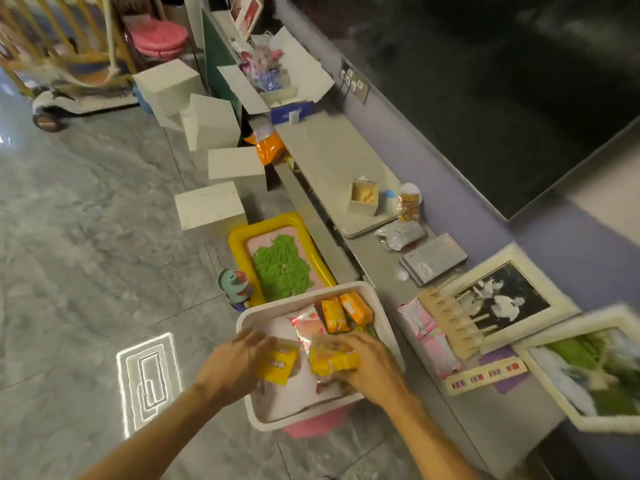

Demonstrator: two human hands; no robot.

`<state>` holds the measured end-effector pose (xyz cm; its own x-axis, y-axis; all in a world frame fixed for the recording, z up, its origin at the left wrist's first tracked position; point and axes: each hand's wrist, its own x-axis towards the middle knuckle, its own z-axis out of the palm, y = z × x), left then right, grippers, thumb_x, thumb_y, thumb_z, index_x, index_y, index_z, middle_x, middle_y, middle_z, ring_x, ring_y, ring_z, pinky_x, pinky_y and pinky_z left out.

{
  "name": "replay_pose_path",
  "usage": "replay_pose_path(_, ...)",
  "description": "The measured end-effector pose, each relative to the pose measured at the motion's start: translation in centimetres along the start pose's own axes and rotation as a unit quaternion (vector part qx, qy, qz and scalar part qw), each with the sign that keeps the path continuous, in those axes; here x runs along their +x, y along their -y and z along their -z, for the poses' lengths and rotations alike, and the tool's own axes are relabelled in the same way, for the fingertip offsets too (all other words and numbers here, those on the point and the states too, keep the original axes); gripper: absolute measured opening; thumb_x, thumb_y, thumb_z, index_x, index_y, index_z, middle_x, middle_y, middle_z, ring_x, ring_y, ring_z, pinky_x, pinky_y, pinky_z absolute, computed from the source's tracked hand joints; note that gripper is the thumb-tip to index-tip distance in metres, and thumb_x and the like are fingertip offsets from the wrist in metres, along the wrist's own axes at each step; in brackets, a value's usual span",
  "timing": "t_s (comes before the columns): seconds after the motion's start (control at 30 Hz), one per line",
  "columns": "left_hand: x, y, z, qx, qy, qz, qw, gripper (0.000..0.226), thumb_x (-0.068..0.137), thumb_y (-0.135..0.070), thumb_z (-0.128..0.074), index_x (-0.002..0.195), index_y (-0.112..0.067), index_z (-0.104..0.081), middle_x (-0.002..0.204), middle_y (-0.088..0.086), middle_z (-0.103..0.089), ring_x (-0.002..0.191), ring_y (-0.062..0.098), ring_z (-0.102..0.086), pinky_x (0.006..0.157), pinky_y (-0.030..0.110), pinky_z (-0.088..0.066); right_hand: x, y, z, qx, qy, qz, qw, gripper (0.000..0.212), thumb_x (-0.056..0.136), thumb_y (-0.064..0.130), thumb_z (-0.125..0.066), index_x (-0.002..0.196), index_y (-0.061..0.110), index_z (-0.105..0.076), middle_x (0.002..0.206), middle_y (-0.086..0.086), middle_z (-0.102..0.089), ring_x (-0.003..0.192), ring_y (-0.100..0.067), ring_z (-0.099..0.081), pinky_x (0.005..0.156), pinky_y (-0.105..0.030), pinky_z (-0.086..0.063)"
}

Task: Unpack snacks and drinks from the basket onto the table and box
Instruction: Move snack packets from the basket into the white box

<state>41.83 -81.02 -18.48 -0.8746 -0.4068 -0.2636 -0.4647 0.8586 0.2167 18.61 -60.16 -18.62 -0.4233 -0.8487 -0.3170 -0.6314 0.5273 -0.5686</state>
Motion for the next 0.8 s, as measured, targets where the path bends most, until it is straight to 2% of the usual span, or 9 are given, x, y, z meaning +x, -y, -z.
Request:
replay_pose_path(0.07, -0.3, -1.1, 6.2, -0.003, -0.029, -0.001, 1.0, 0.056, 0.077, -0.03, -0.077, 0.13, -0.033, -0.058, 0.123, -0.004, -0.068, 0.112, 0.026, -0.068, 0.072, 0.044, -0.064, -2.0, 2.7, 4.9, 0.009, -0.03, -0.004, 0.999, 0.073, 0.071, 0.066, -0.082, 0.139, 0.051, -0.059, 0.133, 0.022, -0.061, 0.118, -0.004, -0.061, 0.095, -0.031, -0.058)
replay_pose_path(0.17, -0.9, -3.9, 16.8, -0.013, -0.058, -0.025, 0.998, 0.047, 0.085, -0.037, -0.075, 0.129, -0.03, -0.063, 0.12, -0.002, -0.07, 0.102, 0.03, -0.072, 0.074, 0.045, -0.062, -5.2, 7.3, 12.7, 0.021, -0.07, -0.013, 0.997, 0.07, 0.07, 0.065, -0.086, 0.134, 0.043, -0.066, 0.121, 0.014, -0.069, 0.108, -0.007, -0.065, 0.089, -0.032, -0.059)
replay_pose_path(0.23, -1.5, -6.0, 23.4, -0.027, -0.076, -0.038, 0.996, 0.058, 0.085, -0.052, -0.077, 0.137, -0.031, -0.061, 0.127, -0.001, -0.07, 0.101, 0.029, -0.074, 0.079, 0.042, -0.061, -7.5, 10.3, 17.6, 0.021, -0.108, -0.022, 0.994, 0.065, 0.067, 0.072, -0.084, 0.122, 0.04, -0.07, 0.104, 0.017, -0.07, 0.096, -0.005, -0.065, 0.079, -0.032, -0.059)
replay_pose_path(0.3, -2.4, -7.9, 29.0, -0.051, -0.097, -0.059, 0.992, 0.067, 0.08, -0.069, -0.075, 0.136, -0.034, -0.06, 0.125, -0.005, -0.071, 0.099, 0.024, -0.073, 0.078, 0.037, -0.06, -10.1, 13.2, 22.1, 0.028, -0.153, -0.028, 0.987, 0.056, 0.067, 0.071, -0.086, 0.108, 0.035, -0.073, 0.09, 0.019, -0.067, 0.084, -0.002, -0.063, 0.067, -0.023, -0.052)
replay_pose_path(0.4, -4.4, -11.1, 35.9, -0.087, -0.122, -0.093, 0.984, 0.079, 0.072, -0.097, -0.05, 0.116, -0.034, -0.067, 0.103, -0.011, -0.074, 0.085, 0.015, -0.071, 0.072, 0.036, -0.06, -15.2, 17.2, 28.1, 0.032, -0.216, -0.037, 0.975, 0.047, 0.072, 0.063, -0.087, 0.105, 0.033, -0.075, 0.087, 0.018, -0.07, 0.08, -0.004, -0.065, 0.061, -0.014, -0.041)
replay_pose_path(0.47, -5.8, -13.7, 39.4, -0.113, -0.142, -0.127, 0.975, 0.079, 0.072, -0.096, -0.048, 0.105, -0.028, -0.069, 0.092, -0.01, -0.073, 0.077, 0.015, -0.069, 0.068, 0.036, -0.058, -19.1, 18.6, 30.9, 0.022, -0.246, -0.057, 0.967, 0.043, 0.075, 0.058, -0.088, 0.108, 0.033, -0.076, 0.09, 0.015, -0.072, 0.077, -0.003, -0.063, 0.06, -0.011, -0.041)
replay_pose_path(0.57, -7.5, -18.6, 43.3, -0.104, -0.154, -0.183, 0.965, 0.055, 0.078, -0.076, -0.066, 0.105, -0.028, -0.069, 0.089, -0.01, -0.069, 0.074, 0.012, -0.066, 0.067, 0.032, -0.053, -25.6, 19.7, 33.9, 0.028, -0.293, -0.095, 0.951, 0.054, 0.072, 0.065, -0.086, 0.113, 0.032, -0.076, 0.099, 0.007, -0.079, 0.09, -0.011, -0.071, 0.072, -0.027, -0.054)
replay_pose_path(0.7, -9.2, -26.9, 45.6, -0.082, -0.138, -0.241, 0.957, 0.066, 0.065, -0.088, -0.049, 0.093, -0.03, -0.064, 0.083, -0.008, -0.068, 0.072, 0.019, -0.066, 0.069, 0.035, -0.056, -34.5, 17.6, 36.0, 0.013, -0.344, -0.139, 0.929, 0.081, 0.062, 0.083, -0.076, 0.126, 0.033, -0.073, 0.113, 0.005, -0.079, 0.106, -0.017, -0.073, 0.086, -0.038, -0.06)
replay_pose_path(0.8, -10.6, -34.4, 44.9, -0.066, -0.119, -0.283, 0.949, 0.072, 0.06, -0.092, -0.047, 0.091, -0.028, -0.063, 0.082, -0.007, -0.068, 0.072, 0.02, -0.066, 0.069, 0.037, -0.056, -41.9, 14.8, 36.6, 0.015, -0.372, -0.183, 0.91, 0.084, 0.062, 0.08, -0.081, 0.129, 0.032, -0.071, 0.117, 0.007, -0.078, 0.107, -0.016, -0.073, 0.089, -0.039, -0.06)
